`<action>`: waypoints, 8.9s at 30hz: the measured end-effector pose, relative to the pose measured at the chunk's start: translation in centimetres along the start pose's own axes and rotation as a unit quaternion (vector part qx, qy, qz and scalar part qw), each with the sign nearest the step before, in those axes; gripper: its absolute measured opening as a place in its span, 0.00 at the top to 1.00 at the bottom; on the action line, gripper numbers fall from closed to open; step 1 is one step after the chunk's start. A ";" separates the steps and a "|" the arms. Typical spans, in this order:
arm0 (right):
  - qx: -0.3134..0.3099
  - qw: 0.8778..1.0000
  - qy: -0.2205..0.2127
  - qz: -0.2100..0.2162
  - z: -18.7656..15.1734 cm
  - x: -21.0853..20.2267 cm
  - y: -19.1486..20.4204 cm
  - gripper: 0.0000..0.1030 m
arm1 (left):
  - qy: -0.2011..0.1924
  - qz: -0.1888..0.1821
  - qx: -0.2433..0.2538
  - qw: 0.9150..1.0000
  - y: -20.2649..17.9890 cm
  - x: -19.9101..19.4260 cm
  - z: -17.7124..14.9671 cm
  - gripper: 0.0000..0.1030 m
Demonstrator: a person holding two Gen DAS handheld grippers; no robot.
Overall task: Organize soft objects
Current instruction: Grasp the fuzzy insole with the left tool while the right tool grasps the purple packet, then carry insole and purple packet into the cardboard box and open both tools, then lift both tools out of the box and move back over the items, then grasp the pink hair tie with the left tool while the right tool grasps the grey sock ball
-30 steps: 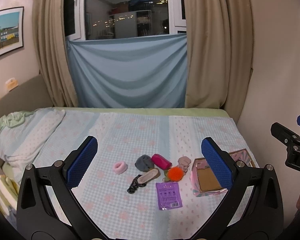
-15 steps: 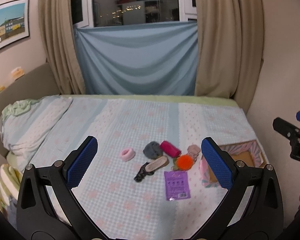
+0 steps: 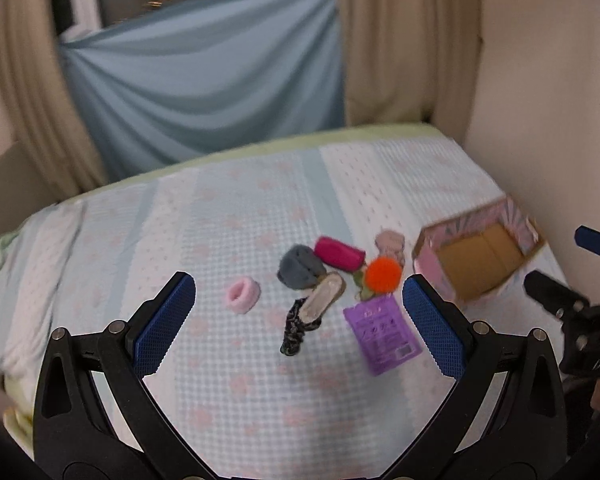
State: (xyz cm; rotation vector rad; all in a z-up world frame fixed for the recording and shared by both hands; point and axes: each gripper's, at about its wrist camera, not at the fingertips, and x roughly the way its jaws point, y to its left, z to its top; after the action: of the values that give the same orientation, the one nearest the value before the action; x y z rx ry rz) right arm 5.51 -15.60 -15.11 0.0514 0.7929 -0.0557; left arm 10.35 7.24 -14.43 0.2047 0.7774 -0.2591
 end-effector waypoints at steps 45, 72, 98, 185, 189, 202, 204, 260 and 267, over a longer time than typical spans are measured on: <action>0.041 0.978 0.207 -0.002 -15.1 33.8 5.5 0.42 | 0.209 -0.114 0.139 0.961 -6.7 39.3 -9.1 0.61; 0.079 0.986 0.143 0.017 -10.0 19.3 5.4 0.76 | 0.114 -0.107 0.048 0.987 -2.8 22.2 -1.7 0.65; 0.107 0.987 0.118 0.027 4.6 10.4 -18.7 0.76 | 0.092 -0.090 -0.064 0.990 -21.5 15.7 10.6 0.65; 0.028 0.998 0.034 0.053 5.5 -0.3 -14.3 0.00 | 0.041 0.061 -0.128 0.989 -7.4 -0.5 4.5 0.00; 0.010 0.997 0.035 0.068 6.1 1.1 -11.2 0.00 | 0.039 0.061 -0.145 0.987 -3.3 0.1 3.4 0.00; 0.042 0.994 0.068 0.071 6.8 9.4 1.8 0.00 | 0.086 0.022 -0.116 0.989 10.1 9.6 0.9 0.00; 0.053 0.993 0.073 0.070 6.7 11.0 3.5 0.00 | 0.098 0.014 -0.115 0.988 11.9 11.8 0.3 0.00; 0.093 0.956 0.265 0.083 -1.4 44.3 14.8 0.48 | 0.201 0.087 -0.275 0.936 14.1 38.8 -10.7 0.64; 0.087 0.960 0.251 0.090 -0.8 42.2 15.5 0.48 | 0.177 0.084 -0.268 0.943 15.2 36.2 -9.5 0.64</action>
State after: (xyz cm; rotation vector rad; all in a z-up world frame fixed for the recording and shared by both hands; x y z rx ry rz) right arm 35.56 -1.43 -45.38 0.3132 1.2862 0.0634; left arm 33.44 18.72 -45.58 -0.2045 1.1510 0.1635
